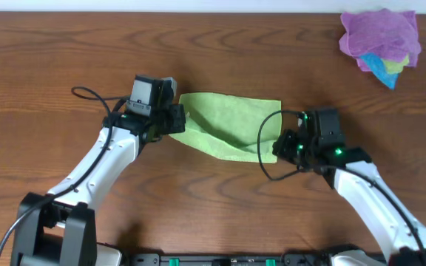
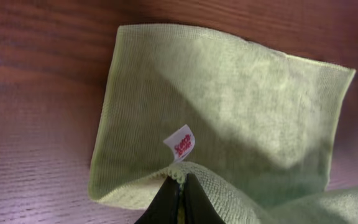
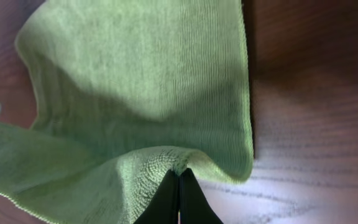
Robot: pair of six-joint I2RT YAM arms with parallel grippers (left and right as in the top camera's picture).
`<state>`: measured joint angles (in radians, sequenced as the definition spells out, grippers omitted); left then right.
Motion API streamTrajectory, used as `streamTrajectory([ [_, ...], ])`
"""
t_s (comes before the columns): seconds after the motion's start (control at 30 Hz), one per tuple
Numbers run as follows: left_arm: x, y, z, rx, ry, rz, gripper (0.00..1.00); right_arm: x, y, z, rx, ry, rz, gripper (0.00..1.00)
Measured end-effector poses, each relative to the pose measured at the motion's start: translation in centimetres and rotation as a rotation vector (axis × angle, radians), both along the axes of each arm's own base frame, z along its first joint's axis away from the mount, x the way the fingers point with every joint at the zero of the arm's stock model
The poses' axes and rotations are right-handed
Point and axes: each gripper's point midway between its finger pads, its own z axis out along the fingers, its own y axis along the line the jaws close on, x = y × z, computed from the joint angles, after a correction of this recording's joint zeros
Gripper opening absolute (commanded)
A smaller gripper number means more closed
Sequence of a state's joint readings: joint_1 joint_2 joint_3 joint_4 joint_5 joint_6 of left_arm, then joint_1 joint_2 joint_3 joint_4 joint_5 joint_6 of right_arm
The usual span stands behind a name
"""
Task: Fold the cloth
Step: 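Lift both bottom corners and fold them up over the top edge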
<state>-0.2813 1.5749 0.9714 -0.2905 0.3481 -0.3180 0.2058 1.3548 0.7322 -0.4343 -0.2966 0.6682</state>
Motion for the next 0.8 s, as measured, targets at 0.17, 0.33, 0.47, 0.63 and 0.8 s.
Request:
streamTrajectory([
  [0.17,1.2,0.4,-1.3,-0.003,-0.002,0.021,0.06,3.2,-0.2,1.2,0.000,-0.029,-0.018,0.02],
  [0.33,2.6,0.8,-1.6,-0.033,-0.020,0.051,0.06,5.6,-0.2,2.0,-0.010,-0.050,-0.018,0.01],
  [0.47,3.0,1.0,-1.8,-0.036,-0.022,0.058,0.06,6.6,-0.9,1.7,-0.026,-0.050,-0.028,0.02],
  [0.63,4.8,0.4,-0.9,-0.048,-0.045,0.055,0.06,7.3,-2.9,1.4,-0.042,-0.054,-0.065,0.01],
  [0.8,6.6,-0.2,-0.1,-0.062,-0.058,0.048,0.06,7.8,-3.9,1.5,-0.052,-0.074,-0.073,0.01],
])
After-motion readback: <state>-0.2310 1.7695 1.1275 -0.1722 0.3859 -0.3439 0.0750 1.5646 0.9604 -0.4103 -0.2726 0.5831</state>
